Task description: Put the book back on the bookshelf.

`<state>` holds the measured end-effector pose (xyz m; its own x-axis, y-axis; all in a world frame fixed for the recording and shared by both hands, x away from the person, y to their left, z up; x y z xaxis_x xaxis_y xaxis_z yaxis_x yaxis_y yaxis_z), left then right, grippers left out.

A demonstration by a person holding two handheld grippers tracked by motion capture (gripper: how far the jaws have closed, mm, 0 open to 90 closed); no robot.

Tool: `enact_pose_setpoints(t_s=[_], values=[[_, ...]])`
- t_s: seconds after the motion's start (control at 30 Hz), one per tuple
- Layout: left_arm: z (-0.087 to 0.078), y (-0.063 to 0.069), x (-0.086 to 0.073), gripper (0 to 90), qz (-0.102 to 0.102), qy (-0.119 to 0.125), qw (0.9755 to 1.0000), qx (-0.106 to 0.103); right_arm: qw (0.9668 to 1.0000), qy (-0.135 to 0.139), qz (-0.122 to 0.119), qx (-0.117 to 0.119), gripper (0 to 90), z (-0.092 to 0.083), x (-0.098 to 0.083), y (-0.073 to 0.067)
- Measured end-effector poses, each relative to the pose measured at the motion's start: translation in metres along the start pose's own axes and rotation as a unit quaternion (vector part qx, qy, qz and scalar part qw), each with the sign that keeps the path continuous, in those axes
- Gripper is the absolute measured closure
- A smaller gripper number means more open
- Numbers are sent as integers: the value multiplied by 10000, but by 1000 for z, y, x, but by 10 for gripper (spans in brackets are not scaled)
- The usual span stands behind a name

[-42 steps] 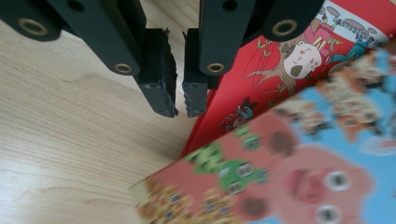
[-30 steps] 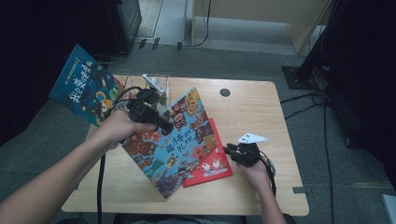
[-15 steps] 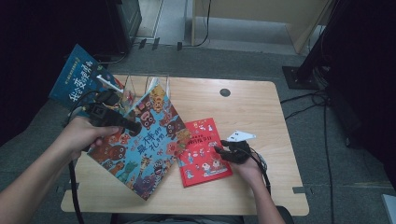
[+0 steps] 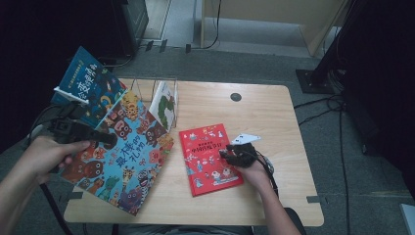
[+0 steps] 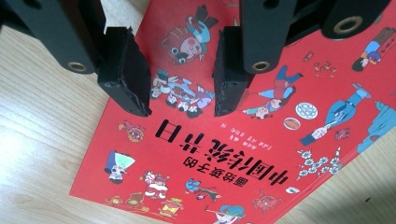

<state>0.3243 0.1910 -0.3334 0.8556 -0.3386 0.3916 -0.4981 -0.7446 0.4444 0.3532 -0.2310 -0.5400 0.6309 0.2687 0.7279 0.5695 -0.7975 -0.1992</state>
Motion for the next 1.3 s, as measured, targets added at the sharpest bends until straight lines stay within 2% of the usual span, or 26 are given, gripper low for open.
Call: enact_pose_setpoints(t_s=[0.37, 0.57, 0.63, 0.7, 0.83, 0.97, 1.07, 1.13, 1.17, 1.3], values=[[-29, -22, -25, 806, -434, 189, 9988, 145, 10000, 36, -14, 75, 565, 5, 3, -1], [-39, -32, -27, 808, -569, 231, 9978, 260, 10000, 39, -9, 55, 565, 5, 2, 0], [-46, -42, -26, 808, -690, 257, 9967, 331, 10000, 33, -34, 33, 565, 4, 2, 0], [-48, -45, -26, 808, -724, 263, 9963, 370, 10000, 34, -34, 27, 565, 4, 2, 0], [-58, -57, -20, 808, -814, 312, 9945, 572, 10000, 17, -43, 18, 566, 3, 1, 0], [-67, -65, -10, 809, -810, 316, 9931, 782, 10000, 25, -74, -38, 567, 3, 2, 0], [-75, -73, -2, 811, -940, 390, 9906, 915, 9999, 30, -97, -44, 567, 3, 2, 0], [-77, -75, 2, 810, -947, 417, 9896, 1003, 9999, 34, -103, -46, 568, 4, 2, 0], [-78, -76, 9, 811, -975, 483, 9891, 992, 9999, 39, -94, -44, 569, 4, 2, 0], [-78, -77, 18, 812, -964, 595, 9885, 1005, 9999, 36, -103, -49, 568, 4, 2, 0]])
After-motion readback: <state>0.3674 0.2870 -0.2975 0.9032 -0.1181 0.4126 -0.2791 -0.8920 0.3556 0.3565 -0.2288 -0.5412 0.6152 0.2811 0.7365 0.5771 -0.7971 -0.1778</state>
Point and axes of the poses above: each handheld gripper's, and its own axes: z roughly forward along the jaws, x roughly out of its top, y roughly to its right, the point moved 5 cm from there along z, roughly forward along the jaws, and after that the axes turned 9 degrees about z, right-handed, at the moved point
